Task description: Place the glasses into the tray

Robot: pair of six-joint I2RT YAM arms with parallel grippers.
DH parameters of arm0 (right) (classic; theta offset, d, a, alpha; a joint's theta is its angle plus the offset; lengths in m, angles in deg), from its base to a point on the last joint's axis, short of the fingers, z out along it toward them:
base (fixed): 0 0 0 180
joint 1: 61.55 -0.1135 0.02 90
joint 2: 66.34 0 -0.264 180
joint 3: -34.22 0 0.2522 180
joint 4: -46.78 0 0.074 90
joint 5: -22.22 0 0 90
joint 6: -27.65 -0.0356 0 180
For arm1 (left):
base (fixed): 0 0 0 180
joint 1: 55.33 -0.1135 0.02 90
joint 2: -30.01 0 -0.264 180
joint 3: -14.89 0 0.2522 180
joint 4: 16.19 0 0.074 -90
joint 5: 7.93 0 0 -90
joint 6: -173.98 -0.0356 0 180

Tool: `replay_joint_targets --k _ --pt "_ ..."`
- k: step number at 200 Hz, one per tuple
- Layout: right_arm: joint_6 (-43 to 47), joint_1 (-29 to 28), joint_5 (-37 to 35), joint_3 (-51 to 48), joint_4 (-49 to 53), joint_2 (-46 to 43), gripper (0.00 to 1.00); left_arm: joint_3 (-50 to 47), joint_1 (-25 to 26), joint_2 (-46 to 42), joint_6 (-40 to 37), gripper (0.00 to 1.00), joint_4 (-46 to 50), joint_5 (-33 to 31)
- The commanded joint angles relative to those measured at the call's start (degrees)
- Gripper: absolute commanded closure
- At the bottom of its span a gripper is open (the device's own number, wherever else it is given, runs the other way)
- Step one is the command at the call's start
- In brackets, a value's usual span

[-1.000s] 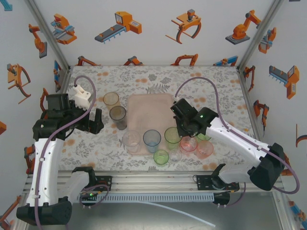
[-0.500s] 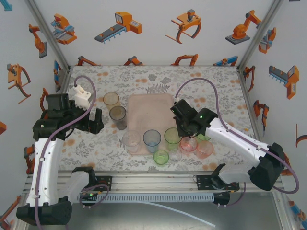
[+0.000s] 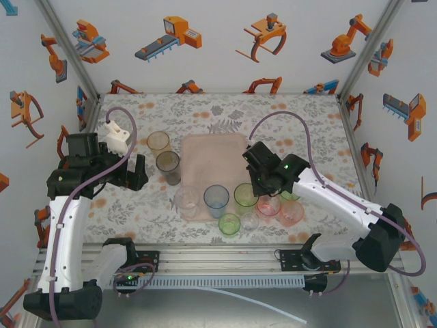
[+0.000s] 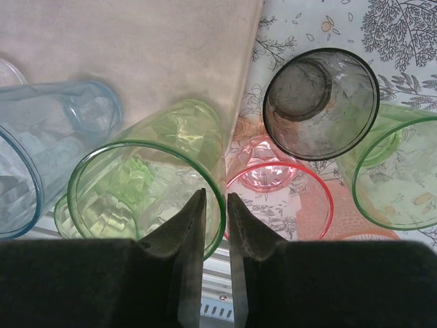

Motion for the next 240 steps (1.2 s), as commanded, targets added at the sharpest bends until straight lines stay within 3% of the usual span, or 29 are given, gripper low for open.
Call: replay_joint_targets --k 1,70,121,156,184,240 --pt "-1.0 -0.4 -0.2 0.6 0.5 -0.9 0.76 1.8 0.3 -0.2 0.1 0.01 0.1 1.4" --pt "0.8 -0.4 -2.7 8.9 5.9 -0.8 0.68 3.4 1.0 0.3 -2.4 0.0 1.1 0.1" --pt "1.6 -0.4 -4.8 14.8 8.4 -2.5 0.66 8.6 3.3 5.7 -4.9 0.01 3.5 -2.1" --pt "0.2 -0.4 -6.6 14.5 6.9 -4.9 0.66 8.4 8.5 10.5 0.0 0.06 1.9 -11.5" --pt "-1.5 -0.4 -8.7 12.1 3.8 -8.3 0.66 7.9 11.2 14.3 2.6 0.09 2.0 -10.5" --pt "-4.0 -0.4 -11.0 7.8 3.1 -14.5 0.66 7.8 11.6 19.9 9.2 0.15 -2.8 -9.8"
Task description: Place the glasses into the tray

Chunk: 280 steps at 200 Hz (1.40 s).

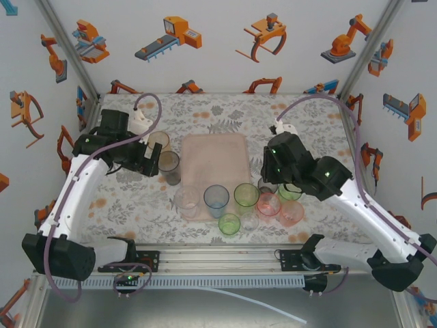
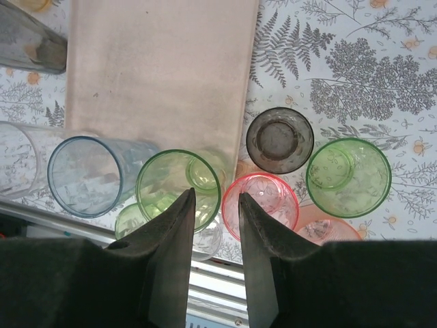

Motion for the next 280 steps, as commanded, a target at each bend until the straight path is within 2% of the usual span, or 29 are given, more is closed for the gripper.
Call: replay_joint_targets --k 1,44,119,238,280 --pt "-2.3 -0.4 -2.8 -1.9 -0.5 -2.2 0.66 0.1 0.3 1.4 4.2 0.15 -2.8 -0.3" --pt "-2.8 -0.4 -4.8 -3.4 -0.4 -4.4 0.66 -0.4 0.7 5.0 3.5 0.18 -6.0 -2.1" --pt "-2.4 -0.3 -6.8 -2.5 0.0 -4.9 0.64 -2.8 1.1 9.2 4.6 0.34 -11.1 -2.0" --pt "-0.8 0.6 -8.0 -2.6 -0.3 -3.4 0.63 -0.7 2.6 14.9 5.0 0.4 -11.9 -2.0" --pt "-0.6 1.2 -8.0 -3.5 -1.0 -3.3 0.63 -0.2 3.2 16.3 5.1 0.47 -12.0 -2.1"
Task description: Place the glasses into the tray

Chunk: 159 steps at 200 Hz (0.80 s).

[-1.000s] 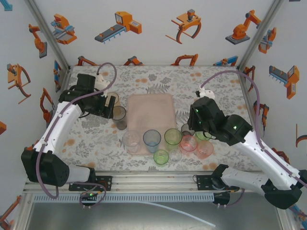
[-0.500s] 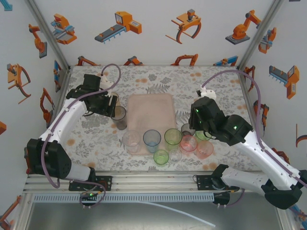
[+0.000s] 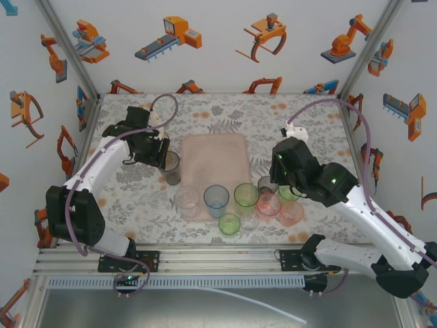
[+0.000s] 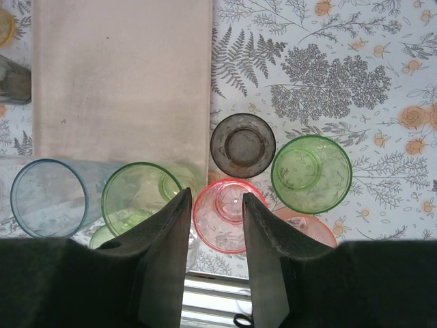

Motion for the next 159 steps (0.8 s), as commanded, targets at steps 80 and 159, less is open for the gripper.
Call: replay_joint_targets --k 80,159 --pt "0.9 1.4 -0.9 -1.8 -2.0 -0.1 0.63 3.3 0.9 1.8 1.0 0.62 0.2 -1.0" --pt "0.6 1.6 -0.8 -2.9 -2.2 -0.8 0.63 3.0 1.0 1.3 0.6 0.75 0.4 -2.7"
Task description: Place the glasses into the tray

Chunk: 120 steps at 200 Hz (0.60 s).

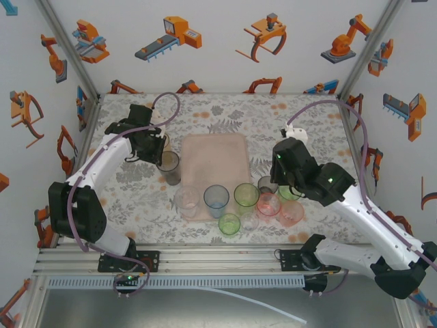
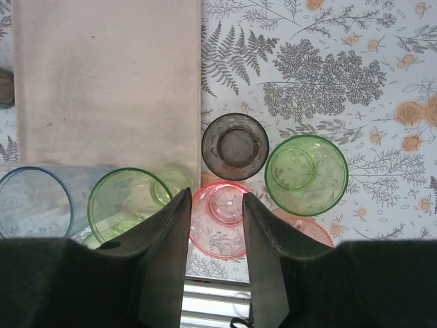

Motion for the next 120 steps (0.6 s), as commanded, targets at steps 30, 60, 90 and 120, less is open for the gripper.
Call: replay_joint_targets --k 30,60,90,120 --pt "0.3 0.4 -0.7 -0.9 -1.1 -0.9 0.63 1.1 0.3 -0.8 0.0 0.82 0.6 -1.8" --pt "0.3 0.4 -0.7 -0.9 -1.2 -0.9 0.63 1.4 0.4 -1.2 -0.1 0.84 1.0 -2.0" --pt "0.3 0.4 -0.7 -1.1 -1.3 -0.9 0.63 1.5 0.4 -2.3 -0.6 0.85 1.5 -2.4" --pt "0.3 0.4 -0.7 -1.2 -1.4 -1.0 0.63 1.6 0.4 -3.1 -0.9 0.86 1.9 -2.2"
